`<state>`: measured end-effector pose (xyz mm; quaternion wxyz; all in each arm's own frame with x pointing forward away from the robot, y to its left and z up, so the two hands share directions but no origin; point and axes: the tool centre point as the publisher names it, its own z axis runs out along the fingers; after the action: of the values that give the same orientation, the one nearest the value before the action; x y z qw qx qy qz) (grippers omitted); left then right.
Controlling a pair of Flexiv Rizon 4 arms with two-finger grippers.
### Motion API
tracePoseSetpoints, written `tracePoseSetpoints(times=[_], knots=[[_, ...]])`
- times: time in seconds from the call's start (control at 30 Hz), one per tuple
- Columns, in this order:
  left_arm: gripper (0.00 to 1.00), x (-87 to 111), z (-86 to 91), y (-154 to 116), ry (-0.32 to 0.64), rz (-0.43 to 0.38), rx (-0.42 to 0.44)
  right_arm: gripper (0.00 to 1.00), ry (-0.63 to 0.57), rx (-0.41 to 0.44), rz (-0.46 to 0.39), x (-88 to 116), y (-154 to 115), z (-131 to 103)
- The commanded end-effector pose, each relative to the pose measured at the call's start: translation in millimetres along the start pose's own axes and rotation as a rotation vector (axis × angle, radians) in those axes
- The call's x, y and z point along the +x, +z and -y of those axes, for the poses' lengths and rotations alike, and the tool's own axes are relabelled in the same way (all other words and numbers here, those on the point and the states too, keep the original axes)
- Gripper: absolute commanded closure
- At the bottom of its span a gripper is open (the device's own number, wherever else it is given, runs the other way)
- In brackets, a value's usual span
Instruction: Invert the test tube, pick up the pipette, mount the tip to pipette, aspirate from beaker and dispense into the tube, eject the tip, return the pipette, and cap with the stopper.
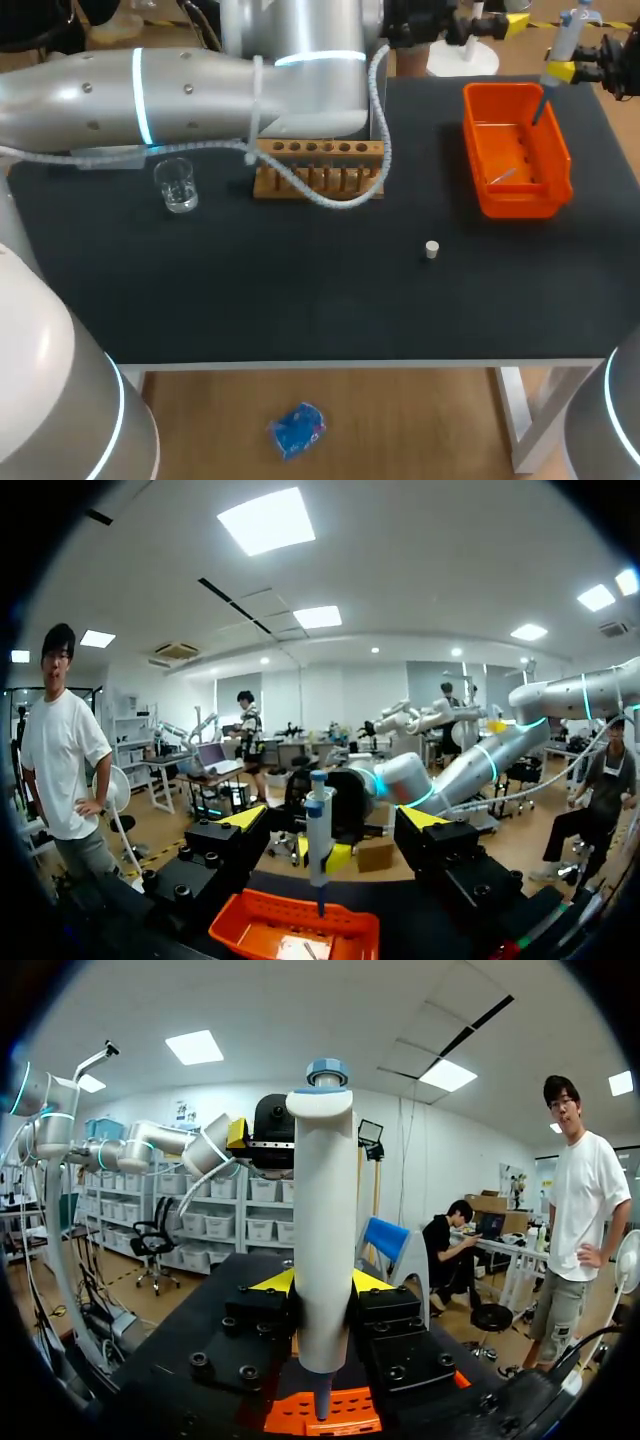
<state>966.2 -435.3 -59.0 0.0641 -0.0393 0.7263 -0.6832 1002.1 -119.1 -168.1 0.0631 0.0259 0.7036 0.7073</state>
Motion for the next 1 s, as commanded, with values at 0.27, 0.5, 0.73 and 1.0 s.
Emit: tracePoseSetpoints(times=[0.27,0.5,0.73,1.0], knots=[[0.0,44.1,-5.3,-101,-0.046,0.018,-0.043,1.0,0.0,0.002,-0.001,0,0,-1],[0.0,47.4,-5.3,-104,-0.05,0.016,-0.041,1.0,0.0,0.002,-0.001,0,0,-1],[0.0,47.4,-5.3,-104,-0.05,0.016,-0.041,1.0,0.0,0.002,-0.001,0,0,-1],[0.0,47.2,-7.4,-121,-0.052,0.0,-0.029,1.0,0.008,0.016,-0.018,7,10,-2]])
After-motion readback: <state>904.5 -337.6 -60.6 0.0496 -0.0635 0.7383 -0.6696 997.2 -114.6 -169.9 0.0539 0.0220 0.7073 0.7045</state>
